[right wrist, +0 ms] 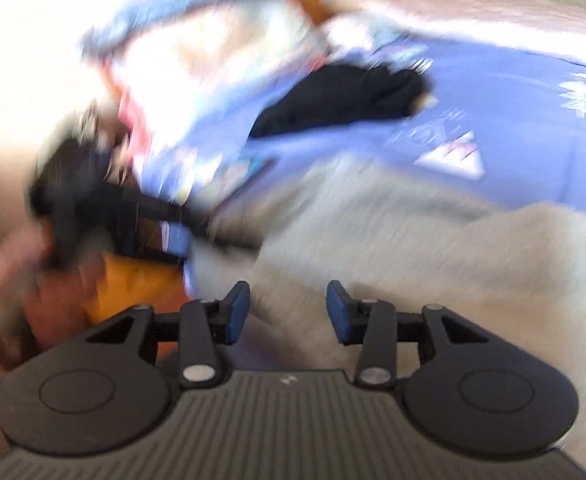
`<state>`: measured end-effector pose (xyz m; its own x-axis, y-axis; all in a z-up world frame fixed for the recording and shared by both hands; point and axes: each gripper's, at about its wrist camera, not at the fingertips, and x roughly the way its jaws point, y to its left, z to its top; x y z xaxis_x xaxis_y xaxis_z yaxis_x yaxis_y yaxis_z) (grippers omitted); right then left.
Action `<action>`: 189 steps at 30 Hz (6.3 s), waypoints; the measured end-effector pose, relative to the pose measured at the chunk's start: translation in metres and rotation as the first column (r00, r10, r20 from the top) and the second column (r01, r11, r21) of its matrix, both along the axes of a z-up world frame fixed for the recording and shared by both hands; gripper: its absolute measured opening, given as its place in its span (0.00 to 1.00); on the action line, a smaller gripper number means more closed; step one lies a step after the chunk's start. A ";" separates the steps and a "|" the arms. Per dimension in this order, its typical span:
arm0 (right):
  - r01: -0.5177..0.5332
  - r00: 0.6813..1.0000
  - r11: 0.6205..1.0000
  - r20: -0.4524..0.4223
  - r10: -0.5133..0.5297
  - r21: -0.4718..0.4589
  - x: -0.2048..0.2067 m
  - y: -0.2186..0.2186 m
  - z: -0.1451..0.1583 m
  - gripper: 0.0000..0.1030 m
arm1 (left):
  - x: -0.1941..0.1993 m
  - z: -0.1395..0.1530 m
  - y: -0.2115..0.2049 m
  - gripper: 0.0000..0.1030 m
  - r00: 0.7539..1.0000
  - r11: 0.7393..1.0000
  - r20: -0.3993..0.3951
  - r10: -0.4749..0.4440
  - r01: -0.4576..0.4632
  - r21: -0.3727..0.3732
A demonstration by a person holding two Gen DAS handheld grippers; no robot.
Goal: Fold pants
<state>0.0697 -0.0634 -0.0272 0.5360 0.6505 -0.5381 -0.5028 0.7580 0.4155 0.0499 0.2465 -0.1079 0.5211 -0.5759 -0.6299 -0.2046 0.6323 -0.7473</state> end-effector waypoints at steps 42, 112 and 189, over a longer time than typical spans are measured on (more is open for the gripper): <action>0.955 0.239 0.176 -0.268 -0.934 0.236 -0.240 -0.519 -0.063 0.27 | 0.016 0.079 -0.202 0.60 0.947 0.898 0.033 -0.320 0.292 0.329; 0.621 0.778 0.778 -0.198 -0.596 0.098 -0.090 -0.245 -0.026 0.32 | -0.025 0.079 -0.052 0.67 0.986 0.988 0.154 -0.072 0.049 0.148; 0.060 0.980 0.994 -0.195 -0.043 0.086 -0.050 -0.034 0.026 0.21 | 0.041 0.088 -0.040 0.38 0.891 0.906 0.174 -0.420 0.402 0.129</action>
<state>0.0201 -0.0974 -0.0010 0.4619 0.6759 -0.5743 -0.3678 0.7352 0.5694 0.0910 0.2062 -0.0198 0.3663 -0.7123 -0.5987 0.2304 0.6928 -0.6833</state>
